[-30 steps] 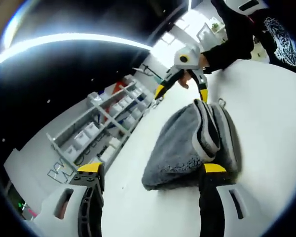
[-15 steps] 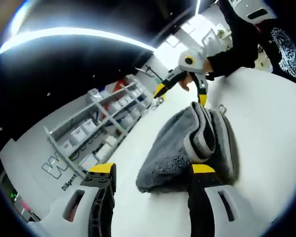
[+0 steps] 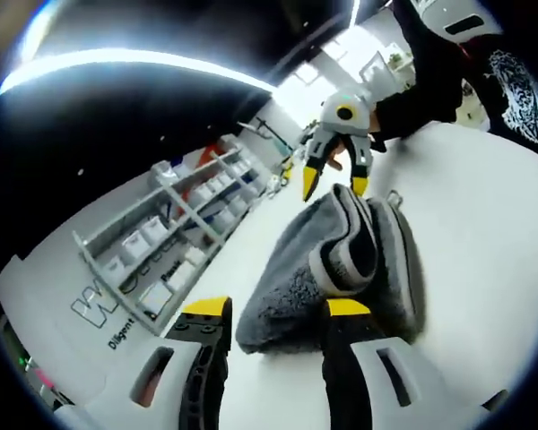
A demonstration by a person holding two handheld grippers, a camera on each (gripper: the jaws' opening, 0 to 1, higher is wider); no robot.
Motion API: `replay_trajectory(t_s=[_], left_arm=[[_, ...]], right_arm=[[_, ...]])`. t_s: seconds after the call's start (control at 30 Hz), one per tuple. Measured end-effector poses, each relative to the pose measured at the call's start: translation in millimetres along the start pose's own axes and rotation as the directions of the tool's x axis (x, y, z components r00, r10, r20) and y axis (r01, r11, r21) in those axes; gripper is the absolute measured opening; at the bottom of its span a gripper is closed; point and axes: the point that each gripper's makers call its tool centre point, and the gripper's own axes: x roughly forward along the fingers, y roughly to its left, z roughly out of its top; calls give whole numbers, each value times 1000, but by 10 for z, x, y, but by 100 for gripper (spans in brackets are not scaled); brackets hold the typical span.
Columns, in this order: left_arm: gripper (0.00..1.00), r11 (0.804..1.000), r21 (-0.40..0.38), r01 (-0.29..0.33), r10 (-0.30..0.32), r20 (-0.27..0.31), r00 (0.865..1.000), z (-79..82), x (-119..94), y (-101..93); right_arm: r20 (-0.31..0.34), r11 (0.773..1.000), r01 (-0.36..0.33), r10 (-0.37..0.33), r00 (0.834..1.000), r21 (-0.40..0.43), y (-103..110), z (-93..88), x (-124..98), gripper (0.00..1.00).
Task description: Open the folded towel by lifting each exposed corner and separating the folded layers until the towel lies flat within the target outline without major curled edges
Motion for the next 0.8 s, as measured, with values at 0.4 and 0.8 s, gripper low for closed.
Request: replay_trajectory(t_s=[0.4,0.8], left_arm=[[21,997,40,71,-71,-19,997,61,28,-181],[4,996,26,83,-83,-6,997,102,39,-206]], right_arm=[[9,1000,-5,5,1000,3,2,1,15,16],[21,999,6,-7,1000,54,-48,-22,1,10]])
